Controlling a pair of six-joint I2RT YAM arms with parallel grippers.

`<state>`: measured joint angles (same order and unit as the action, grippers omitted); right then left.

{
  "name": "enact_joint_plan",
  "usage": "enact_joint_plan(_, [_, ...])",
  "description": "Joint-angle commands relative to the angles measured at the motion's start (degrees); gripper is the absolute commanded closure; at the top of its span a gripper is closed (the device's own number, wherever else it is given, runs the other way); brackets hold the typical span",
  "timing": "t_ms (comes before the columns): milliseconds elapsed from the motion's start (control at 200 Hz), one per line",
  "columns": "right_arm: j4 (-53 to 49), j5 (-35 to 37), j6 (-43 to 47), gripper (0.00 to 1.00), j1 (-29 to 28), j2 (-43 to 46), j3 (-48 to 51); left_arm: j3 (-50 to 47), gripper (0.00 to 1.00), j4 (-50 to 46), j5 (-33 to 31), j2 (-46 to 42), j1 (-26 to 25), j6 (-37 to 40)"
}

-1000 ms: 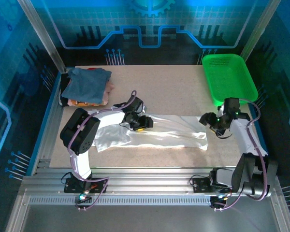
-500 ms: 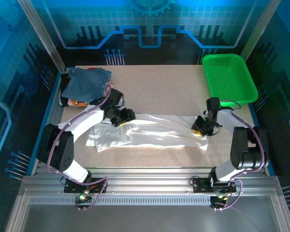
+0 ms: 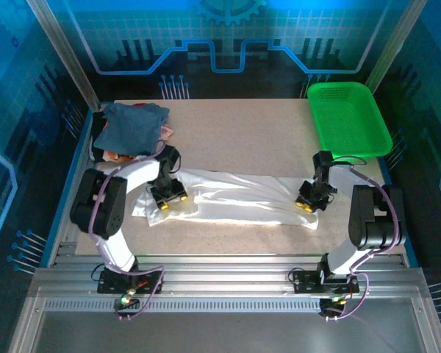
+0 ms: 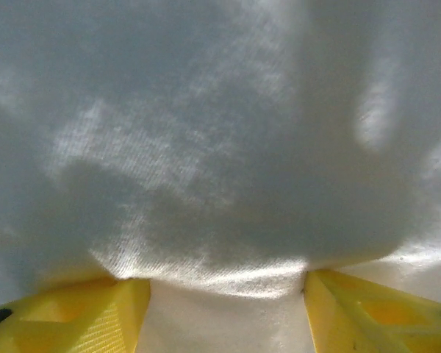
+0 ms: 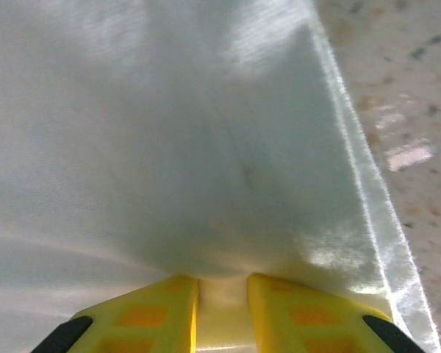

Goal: Fold and stack the t-shirts

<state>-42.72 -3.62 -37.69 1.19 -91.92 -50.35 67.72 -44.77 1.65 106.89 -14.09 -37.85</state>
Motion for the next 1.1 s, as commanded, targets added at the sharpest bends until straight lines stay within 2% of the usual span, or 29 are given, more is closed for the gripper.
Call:
enact_joint_plan(0, [-6.3,5.9,0.2,0.73,-0.2,1.1,1.4,10.4,0.40,1.6,-3.8,9.7,-0.3,3.8])
enact_joint_plan(125, [-7.7,4.8,-0.3,0.72,-2.4,2.5,2.4,27.8,0.40,-2.2,-3.4,20.1,-0.8,6.3])
enact_joint_plan(305, [-9.5,0.1,0.1,0.71,-11.5,-0.9,0.3,56.8,0.39,-8.0,-1.3,36.7,-1.6,10.1])
enact_joint_plan(375, [-10.5,-1.8,0.1,0.71,-15.6,-4.1,-2.9,67.7,0.38,-9.6,0.5,43.2,-1.6,10.1])
enact_joint_plan(495, [-11.7,-6.1,0.4,0.71,-22.8,-10.5,-8.9,83.1,0.38,-8.6,7.2,53.1,-1.2,8.3])
enact_joint_plan(630, [-11.7,-12.2,0.6,0.71,-29.4,-17.8,-16.4,82.9,0.38,5.0,16.6,56.0,-0.6,2.0])
enact_joint_plan(715, [-11.7,-15.8,1.2,0.72,-32.6,-22.5,-21.3,83.4,0.36,11.6,19.9,57.6,-0.6,-0.9])
enact_joint_plan(825, [-11.8,-19.3,1.7,0.72,-36.1,-26.7,-26.8,87.3,0.34,14.9,20.8,60.4,-0.4,-2.0])
enact_joint_plan(1096, [-12.3,-28.1,2.5,0.72,-40.5,-32.9,-33.4,88.3,0.30,24.4,24.5,62.8,2.6,-6.0])
